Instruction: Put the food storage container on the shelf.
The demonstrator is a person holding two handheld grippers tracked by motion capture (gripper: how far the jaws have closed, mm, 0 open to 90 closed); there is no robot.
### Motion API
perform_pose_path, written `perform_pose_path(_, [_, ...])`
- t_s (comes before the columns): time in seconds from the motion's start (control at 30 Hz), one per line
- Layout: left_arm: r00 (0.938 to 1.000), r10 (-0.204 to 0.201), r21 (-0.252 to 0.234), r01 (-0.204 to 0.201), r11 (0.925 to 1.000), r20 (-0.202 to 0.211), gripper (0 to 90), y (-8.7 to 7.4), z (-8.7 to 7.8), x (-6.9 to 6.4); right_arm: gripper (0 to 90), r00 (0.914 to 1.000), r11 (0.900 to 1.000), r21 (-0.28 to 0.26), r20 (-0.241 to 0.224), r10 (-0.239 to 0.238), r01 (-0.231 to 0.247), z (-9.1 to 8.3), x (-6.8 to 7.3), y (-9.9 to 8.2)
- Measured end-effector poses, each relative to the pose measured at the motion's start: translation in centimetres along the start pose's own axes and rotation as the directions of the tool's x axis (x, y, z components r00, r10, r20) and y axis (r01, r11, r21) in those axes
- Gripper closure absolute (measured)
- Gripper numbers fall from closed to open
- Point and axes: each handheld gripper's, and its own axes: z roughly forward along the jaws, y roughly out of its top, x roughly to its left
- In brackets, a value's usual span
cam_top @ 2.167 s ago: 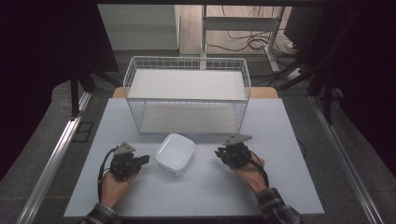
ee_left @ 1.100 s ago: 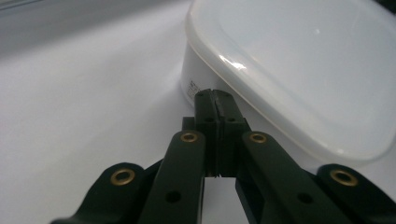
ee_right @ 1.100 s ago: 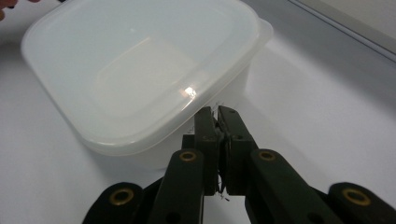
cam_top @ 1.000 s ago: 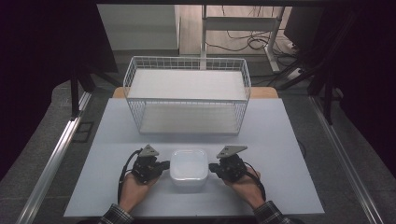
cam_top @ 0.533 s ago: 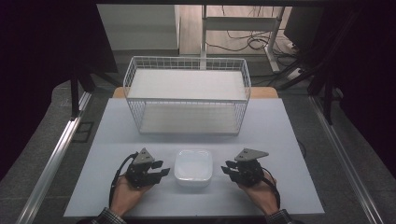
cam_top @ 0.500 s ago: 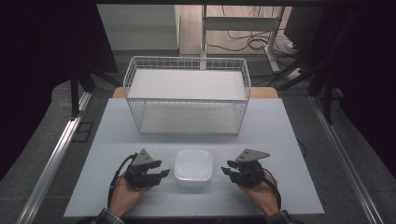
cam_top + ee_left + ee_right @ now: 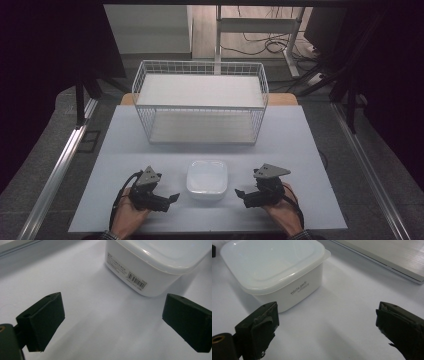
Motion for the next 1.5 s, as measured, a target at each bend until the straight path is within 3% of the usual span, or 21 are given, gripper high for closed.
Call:
perform_pose_path(0.13, [0.9999,0.002,-0.026,-0.002,0.9997,0.016,3.6,0.0,0.0,0.1,3.9,1.0,1.0,-0.003,-0.006,0.004,-0.004,0.0,-0.1,0.0])
perform_pose_path(0.4, [0.9976,-0.026,-0.013,0.027,0.9996,0.064,4.1,1.6,0.4,-0.2,3.4,0.9989,0.9992,-0.033,-0.042,0.02,-0.021,0.0,0.2,0.7])
perform_pose_path(0.57, [0.9932,-0.051,-0.007,0.052,0.9986,0.104,4.2,3.0,1.1,-0.4,0.1,0.9981,0.9983,0.004,-0.022,0.058,-0.058,0.4,0.7,1.7])
perform_pose_path(0.67, [0.9934,-0.046,-0.008,0.047,0.9989,0.105,7.2,3.7,1.4,-0.4,0.9,0.9954,0.9959,0.005,-0.032,0.091,-0.091,0.6,0.7,2.3])
perform_pose_path(0.83, [0.991,-0.046,-0.013,0.048,0.9988,0.126,13.0,5.0,2.1,-0.4,11.8,0.9959,0.9962,0.026,-0.033,0.084,-0.083,1.2,1.5,3.5])
perform_pose_path(1.07, [0.9881,-0.048,0.014,0.047,0.9988,0.146,15.8,6.5,4.1,-0.2,21.6,0.9878,0.9925,0.05,-0.103,0.116,-0.112,3.1,1.7,4.5])
perform_pose_path(1.1, [0.9778,-0.086,0.014,0.085,0.9963,0.191,18.5,6.3,4.4,0.1,24.6,0.9842,0.9907,0.064,-0.123,0.128,-0.121,3.7,1.7,4.7])
perform_pose_path(1.13, [0.9778,-0.086,0.014,0.085,0.9963,0.191,20.4,6.3,4.4,0.1,24.6,0.9842,0.9907,0.064,-0.123,0.128,-0.121,3.7,1.7,4.7])
perform_pose_path(1.17, [0.9724,-0.101,0.014,0.1,0.9949,0.21,24.1,6.2,4.3,0.2,27.9,0.9737,0.9848,0.082,-0.158,0.164,-0.153,4.1,1.5,4.8])
perform_pose_path(1.23, [0.9669,-0.127,0.025,0.124,0.9919,0.221,24.8,5.9,4.1,0.2,28.9,0.9687,0.9804,0.093,-0.163,0.187,-0.174,4.2,1.4,4.8])
perform_pose_path(1.27, [0.9588,-0.146,0.036,0.142,0.9892,0.243,26.0,5.8,4.1,0.3,31.2,0.9647,0.9772,0.099,-0.168,0.202,-0.188,4.2,1.3,4.7])
perform_pose_path(1.3, [0.9474,-0.175,0.042,0.17,0.9845,0.268,31.4,5.4,3.8,0.4,36.3,0.9509,0.9675,0.123,-0.193,0.242,-0.221,3.9,1.0,4.6])
perform_pose_path(1.33, [0.9474,-0.175,0.042,0.17,0.9845,0.268,33.9,5.4,3.8,0.4,36.3,0.9509,0.9675,0.123,-0.193,0.242,-0.221,3.9,1.0,4.6])
perform_pose_path(1.37, [0.9431,-0.191,0.046,0.185,0.9816,0.272,33.9,5.3,3.6,0.3,37.5,0.937,0.9584,0.136,-0.214,0.276,-0.251,3.9,0.9,4.4])
perform_pose_path(1.43, [0.9452,-0.195,0.048,0.189,0.9809,0.262,39.0,5.1,3.0,0.1,41.2,0.9244,0.9489,0.144,-0.225,0.308,-0.281,3.6,0.8,4.1])
perform_pose_path(1.47, [0.9463,-0.197,0.052,0.19,0.9804,0.256,43.6,5.1,2.7,-0.1,45.4,0.9211,0.9455,0.147,-0.225,0.318,-0.29,3.4,0.8,4.1])
perform_pose_path(1.5, [0.9453,-0.204,0.045,0.199,0.979,0.255,50.5,4.9,2.1,-0.2,53.7,0.923,0.945,0.147,-0.216,0.319,-0.292,2.8,0.9,4.1])
